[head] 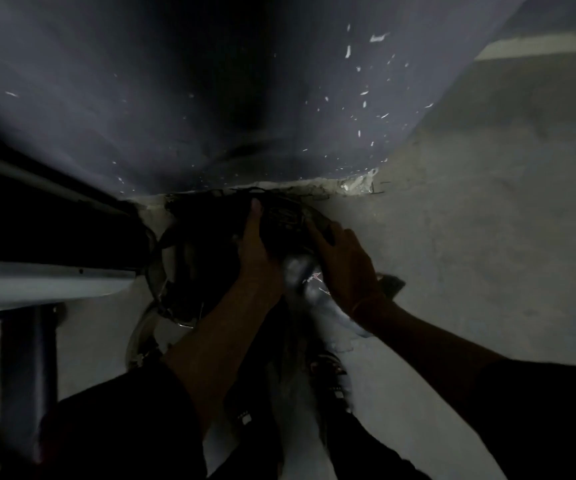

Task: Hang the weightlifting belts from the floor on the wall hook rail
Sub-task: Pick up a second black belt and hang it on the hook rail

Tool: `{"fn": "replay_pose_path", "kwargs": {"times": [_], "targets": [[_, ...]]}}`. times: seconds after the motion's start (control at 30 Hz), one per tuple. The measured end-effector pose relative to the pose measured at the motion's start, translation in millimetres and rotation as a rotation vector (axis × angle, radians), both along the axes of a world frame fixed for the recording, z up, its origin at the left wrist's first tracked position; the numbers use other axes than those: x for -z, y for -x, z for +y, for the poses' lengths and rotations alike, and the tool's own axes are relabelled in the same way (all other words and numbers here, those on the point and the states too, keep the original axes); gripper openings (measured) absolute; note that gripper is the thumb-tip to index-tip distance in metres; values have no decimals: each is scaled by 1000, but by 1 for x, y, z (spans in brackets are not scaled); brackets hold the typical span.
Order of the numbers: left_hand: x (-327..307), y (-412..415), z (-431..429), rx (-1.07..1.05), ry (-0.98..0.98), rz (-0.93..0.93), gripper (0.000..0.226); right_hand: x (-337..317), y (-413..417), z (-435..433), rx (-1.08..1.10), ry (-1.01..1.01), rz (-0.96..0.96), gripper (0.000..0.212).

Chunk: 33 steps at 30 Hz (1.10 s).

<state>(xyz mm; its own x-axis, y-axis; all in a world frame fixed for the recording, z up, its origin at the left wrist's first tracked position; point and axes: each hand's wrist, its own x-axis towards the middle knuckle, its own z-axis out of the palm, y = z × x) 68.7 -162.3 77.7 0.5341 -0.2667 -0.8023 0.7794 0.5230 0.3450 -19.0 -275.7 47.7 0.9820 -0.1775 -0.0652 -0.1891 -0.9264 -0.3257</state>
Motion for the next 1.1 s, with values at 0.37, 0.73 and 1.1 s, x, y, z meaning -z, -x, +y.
{"fn": "replay_pose_path", "kwargs": {"times": [0.37, 0.73, 1.1], "targets": [[-202, 76, 42, -17, -168, 77, 78, -243, 74, 59, 233, -584, 108, 65], [-431, 132, 59, 144, -276, -280, 74, -500, 23, 59, 523, -1276, 213, 33], [-672, 123, 119, 228, -122, -576, 57, -673, 112, 89, -21, -1497, -92, 39]]}}
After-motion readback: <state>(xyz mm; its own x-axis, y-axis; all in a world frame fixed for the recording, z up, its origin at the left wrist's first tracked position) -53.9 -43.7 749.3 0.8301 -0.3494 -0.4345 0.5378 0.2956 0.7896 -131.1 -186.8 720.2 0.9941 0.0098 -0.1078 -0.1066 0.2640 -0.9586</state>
